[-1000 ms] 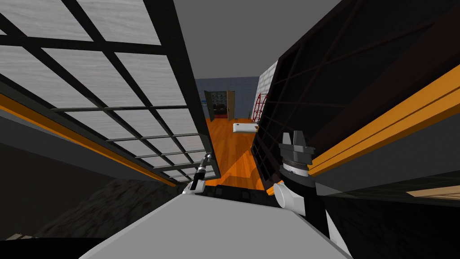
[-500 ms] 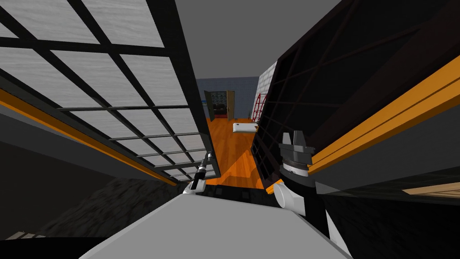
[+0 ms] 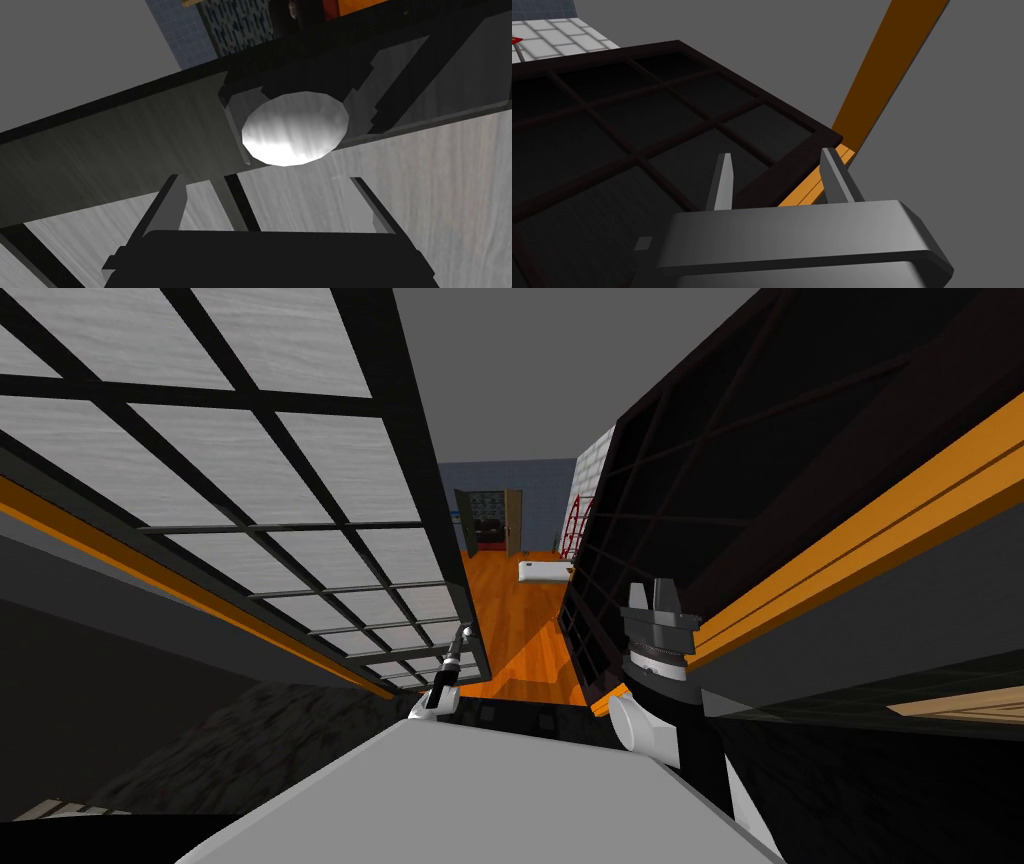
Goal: Push the door open
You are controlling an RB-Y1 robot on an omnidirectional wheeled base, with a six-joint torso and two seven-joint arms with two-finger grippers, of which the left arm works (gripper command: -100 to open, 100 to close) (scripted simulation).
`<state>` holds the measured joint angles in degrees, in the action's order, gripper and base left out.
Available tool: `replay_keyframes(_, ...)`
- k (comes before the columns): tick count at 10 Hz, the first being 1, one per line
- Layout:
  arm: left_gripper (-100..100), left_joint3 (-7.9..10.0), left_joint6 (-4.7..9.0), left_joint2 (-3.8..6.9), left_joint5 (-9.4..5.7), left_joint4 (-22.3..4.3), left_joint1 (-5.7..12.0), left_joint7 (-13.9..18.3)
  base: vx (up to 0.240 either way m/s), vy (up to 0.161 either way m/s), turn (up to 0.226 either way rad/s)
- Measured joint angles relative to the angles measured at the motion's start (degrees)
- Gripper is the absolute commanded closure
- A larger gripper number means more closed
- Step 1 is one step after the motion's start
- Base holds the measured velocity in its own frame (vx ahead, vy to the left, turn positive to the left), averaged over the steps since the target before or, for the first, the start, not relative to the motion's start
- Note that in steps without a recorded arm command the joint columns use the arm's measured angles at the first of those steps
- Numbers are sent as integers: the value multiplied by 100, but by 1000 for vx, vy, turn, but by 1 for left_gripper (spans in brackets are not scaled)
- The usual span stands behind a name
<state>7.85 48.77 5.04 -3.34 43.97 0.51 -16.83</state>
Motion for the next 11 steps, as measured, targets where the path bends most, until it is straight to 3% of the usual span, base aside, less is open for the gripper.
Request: replay_keyframes(11, -100, -292, 5, 22, -491, -110, 107, 1596, -26, -1, -3)
